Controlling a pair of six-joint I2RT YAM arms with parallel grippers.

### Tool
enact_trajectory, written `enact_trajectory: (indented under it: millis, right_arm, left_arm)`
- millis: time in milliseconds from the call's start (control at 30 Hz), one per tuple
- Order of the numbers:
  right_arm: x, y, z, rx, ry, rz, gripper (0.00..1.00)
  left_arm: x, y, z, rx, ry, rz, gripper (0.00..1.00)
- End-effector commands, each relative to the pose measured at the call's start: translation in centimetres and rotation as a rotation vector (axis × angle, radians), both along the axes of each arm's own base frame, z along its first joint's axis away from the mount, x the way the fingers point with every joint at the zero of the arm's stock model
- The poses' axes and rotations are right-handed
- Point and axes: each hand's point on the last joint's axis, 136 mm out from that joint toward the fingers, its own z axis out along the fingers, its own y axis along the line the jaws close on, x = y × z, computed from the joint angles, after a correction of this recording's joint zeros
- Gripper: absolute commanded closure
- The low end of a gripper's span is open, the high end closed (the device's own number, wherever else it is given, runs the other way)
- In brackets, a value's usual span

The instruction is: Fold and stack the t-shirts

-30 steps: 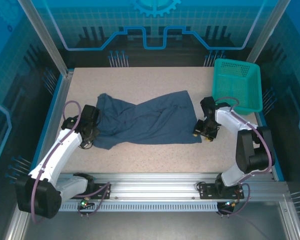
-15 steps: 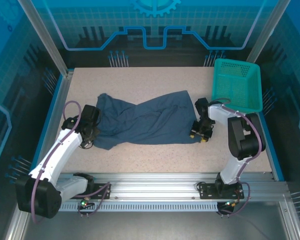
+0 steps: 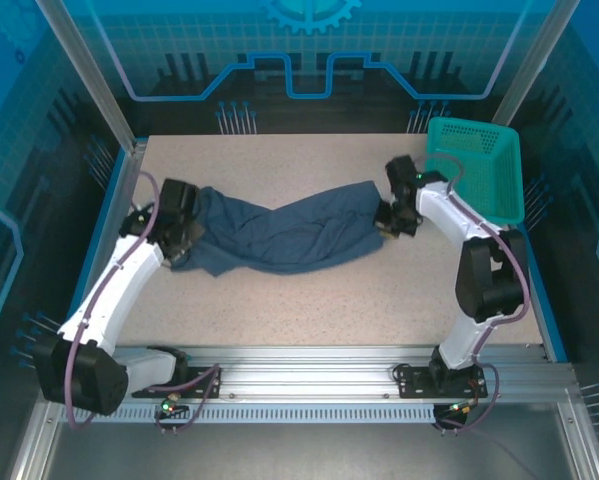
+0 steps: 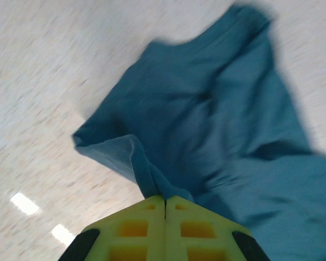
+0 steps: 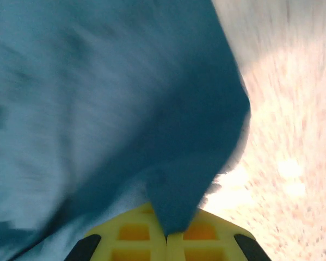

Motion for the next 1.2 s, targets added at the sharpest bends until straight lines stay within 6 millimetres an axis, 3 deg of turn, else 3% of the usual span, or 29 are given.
enact_trajectory:
  millis: [0,133,233,400,600,667,733,833,933,1100,1167]
  right_arm:
    - [2.5,1.0,9.7,0.033,-0.243,0.064,1.0]
    - [4.2,1.6,18.1,0.07,-0.459,0.094,1.0]
    - [3.6,1.7,23.7,0.093,-0.612,0.122,1.0]
    - [-0.3,0.9,31.2,0.115,-0.825,0.15,1.0]
    - [-5.5,0.0,36.6,0.167,-0.984,0.15,1.0]
    - [-6.1,0.0,37.2,0.192,-0.991,0.146,1.0]
    - [-5.8,0.5,37.1,0.221,-0.971,0.147,1.0]
    - [-4.1,1.6,35.8,0.277,-0.909,0.154,1.0]
    - [-1.5,2.6,34.2,0.327,-0.849,0.153,1.0]
    - [3.9,3.9,31.7,0.378,-0.779,0.157,1.0]
    - [5.9,4.1,31.3,0.386,-0.772,0.154,1.0]
  left_arm:
    - [4.6,0.5,7.5,-0.001,-0.221,-0.012,1.0]
    - [6.5,1.2,15.8,0.019,-0.429,0.005,1.0]
    - [5.8,1.7,21.4,0.041,-0.577,0.013,1.0]
    - [1.2,2.4,29.3,0.084,-0.837,-0.001,1.0]
    - [-3.4,2.5,36.4,0.13,-1.033,-0.041,1.0]
    - [-3.2,2.3,38.0,0.132,-1.061,-0.049,1.0]
    - [-1.9,1.8,39.1,0.137,-1.066,-0.077,1.0]
    - [2.2,1.3,39.1,0.129,-1.018,-0.112,1.0]
    - [7.4,1.0,37.9,0.06,-0.969,-0.152,1.0]
    - [15.2,0.8,36.6,-0.005,-0.964,-0.244,1.0]
    - [17.3,1.0,36.3,-0.032,-0.984,-0.271,1.0]
